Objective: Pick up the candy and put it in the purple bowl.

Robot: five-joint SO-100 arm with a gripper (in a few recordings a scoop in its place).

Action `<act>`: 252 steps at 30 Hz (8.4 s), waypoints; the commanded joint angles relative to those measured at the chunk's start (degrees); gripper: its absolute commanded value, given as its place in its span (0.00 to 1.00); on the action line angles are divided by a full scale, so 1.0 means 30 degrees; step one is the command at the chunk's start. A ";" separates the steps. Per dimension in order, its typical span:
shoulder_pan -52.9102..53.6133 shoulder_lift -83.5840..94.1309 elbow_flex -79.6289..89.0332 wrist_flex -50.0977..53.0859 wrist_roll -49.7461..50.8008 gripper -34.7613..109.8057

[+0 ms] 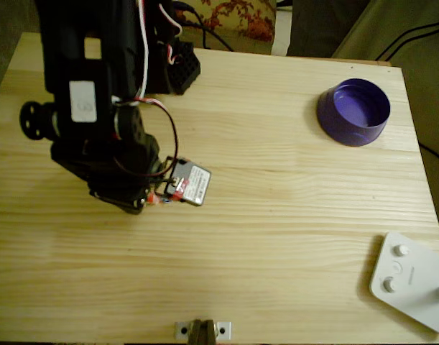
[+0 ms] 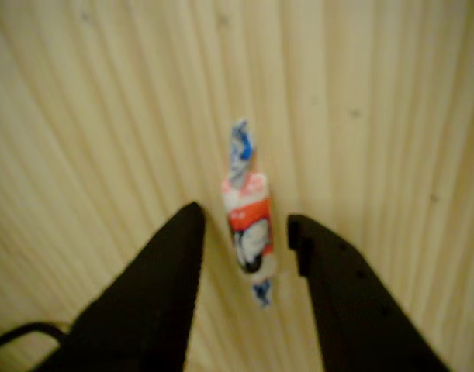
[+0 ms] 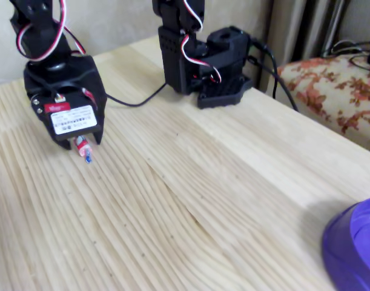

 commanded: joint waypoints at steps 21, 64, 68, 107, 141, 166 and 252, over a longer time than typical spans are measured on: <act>0.0029 0.0205 0.0146 -0.0059 0.0000 0.33; -0.2930 1.0664 -0.9990 0.8965 1.8486 0.24; -0.3750 1.2275 -1.0020 0.9639 2.0273 0.24; -2.7275 1.0488 -0.9199 0.1963 2.3467 0.24; -2.6924 -0.3867 -1.4795 -0.1055 2.3057 0.24; -2.7480 -0.3252 -1.3301 -0.1201 2.3174 0.37; 0.0117 3.6768 1.8516 -0.2051 2.5869 0.24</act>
